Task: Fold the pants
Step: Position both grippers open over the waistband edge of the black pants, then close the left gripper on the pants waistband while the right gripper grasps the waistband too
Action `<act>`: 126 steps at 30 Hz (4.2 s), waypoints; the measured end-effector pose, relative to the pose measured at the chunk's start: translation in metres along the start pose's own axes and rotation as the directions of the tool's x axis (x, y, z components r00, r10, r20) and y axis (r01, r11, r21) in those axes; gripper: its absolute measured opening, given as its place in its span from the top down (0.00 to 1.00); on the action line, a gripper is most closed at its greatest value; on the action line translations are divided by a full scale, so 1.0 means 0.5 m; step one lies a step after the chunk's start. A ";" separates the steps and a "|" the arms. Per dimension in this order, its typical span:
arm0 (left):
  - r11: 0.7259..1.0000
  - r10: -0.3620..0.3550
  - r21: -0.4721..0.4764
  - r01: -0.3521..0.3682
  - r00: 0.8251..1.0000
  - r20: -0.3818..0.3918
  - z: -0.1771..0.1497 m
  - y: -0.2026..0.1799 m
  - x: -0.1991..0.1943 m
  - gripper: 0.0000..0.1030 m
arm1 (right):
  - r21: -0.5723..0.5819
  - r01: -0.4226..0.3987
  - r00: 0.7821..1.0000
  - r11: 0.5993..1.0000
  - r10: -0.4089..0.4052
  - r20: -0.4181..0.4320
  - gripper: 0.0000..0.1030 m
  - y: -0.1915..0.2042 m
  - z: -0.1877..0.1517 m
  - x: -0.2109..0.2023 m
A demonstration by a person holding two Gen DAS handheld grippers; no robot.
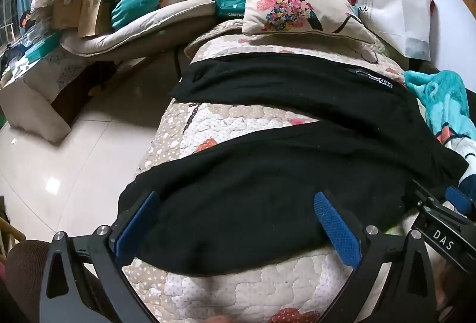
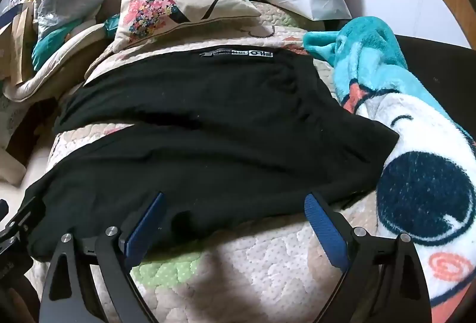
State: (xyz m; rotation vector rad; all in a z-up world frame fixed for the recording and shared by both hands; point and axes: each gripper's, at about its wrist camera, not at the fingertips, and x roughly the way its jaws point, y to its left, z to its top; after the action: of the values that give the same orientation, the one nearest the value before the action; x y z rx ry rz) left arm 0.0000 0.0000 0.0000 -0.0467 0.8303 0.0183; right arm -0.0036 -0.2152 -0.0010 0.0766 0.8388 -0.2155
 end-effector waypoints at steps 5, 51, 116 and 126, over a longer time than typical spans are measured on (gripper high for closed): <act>1.000 -0.004 -0.002 0.004 1.000 -0.004 0.000 0.000 0.001 0.00 | -0.001 0.003 1.000 1.000 -0.003 0.009 0.06 0.006 -0.017 -0.006; 0.998 -0.055 -0.028 0.050 0.976 -0.211 -0.053 -0.003 0.105 0.00 | -0.015 0.002 1.000 1.000 -0.002 0.019 0.06 0.000 -0.001 -0.015; 0.850 -0.339 0.336 0.406 0.909 -0.241 0.423 0.097 0.505 0.54 | -0.523 -0.435 0.893 0.733 0.276 -0.356 0.48 0.050 0.453 0.434; 0.877 -0.316 0.302 0.375 0.921 -0.226 0.423 0.081 0.494 0.95 | -0.482 -0.414 0.896 0.772 0.253 -0.364 0.87 0.062 0.450 0.446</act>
State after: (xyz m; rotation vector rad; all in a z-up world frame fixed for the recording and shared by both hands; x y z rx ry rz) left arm 0.3211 0.0503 -0.0410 0.1317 0.9772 -0.4767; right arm 0.3117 -0.2546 -0.0177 -0.2925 1.1271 0.3981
